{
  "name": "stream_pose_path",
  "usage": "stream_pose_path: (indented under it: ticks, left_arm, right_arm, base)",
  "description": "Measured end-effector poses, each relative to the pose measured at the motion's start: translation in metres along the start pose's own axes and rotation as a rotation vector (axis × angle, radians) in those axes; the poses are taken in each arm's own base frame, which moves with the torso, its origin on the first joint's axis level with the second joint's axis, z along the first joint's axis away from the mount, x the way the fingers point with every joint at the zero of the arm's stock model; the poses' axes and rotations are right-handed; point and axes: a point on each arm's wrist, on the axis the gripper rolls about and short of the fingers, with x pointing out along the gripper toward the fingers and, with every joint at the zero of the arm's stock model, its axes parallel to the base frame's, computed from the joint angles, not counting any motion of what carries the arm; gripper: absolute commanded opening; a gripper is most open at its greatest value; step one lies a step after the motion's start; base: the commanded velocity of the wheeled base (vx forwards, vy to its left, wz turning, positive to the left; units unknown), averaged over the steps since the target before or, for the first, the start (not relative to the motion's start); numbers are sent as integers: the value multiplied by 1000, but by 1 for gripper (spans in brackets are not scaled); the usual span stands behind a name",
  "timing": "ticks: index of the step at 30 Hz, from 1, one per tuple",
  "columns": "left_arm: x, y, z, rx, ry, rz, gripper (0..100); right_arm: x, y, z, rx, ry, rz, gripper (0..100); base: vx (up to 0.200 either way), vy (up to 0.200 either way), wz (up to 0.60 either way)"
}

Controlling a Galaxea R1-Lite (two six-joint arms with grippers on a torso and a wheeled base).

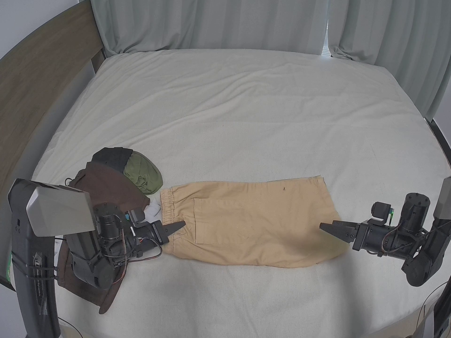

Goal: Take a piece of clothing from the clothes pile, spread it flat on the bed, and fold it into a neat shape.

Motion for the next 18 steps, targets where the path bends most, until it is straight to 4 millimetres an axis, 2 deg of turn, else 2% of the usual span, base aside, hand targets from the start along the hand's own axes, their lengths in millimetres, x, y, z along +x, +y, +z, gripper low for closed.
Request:
stream_pose_path:
  ticks: [7, 8, 12, 18]
  left_arm:
    - [-12, 5, 5, 20, 2, 2, 0]
    - [-23, 10, 8, 41, 2, 14, 0]
    - [-26, 10, 9, 45, 11, 0, 0]
    - [-55, 11, 24, 52, 6, -34, 0]
  right_arm:
    - [1, 0, -3, 6, 13, 1, 100]
    - [1, 0, -6, 14, 25, 0, 100]
    - [2, 0, -6, 13, 28, 2, 100]
    - [4, 2, -11, 18, 47, 8, 100]
  base:
    - [0, 0, 0]
    - [0, 0, 0]
    - [0, 0, 0]
    - [0, 0, 0]
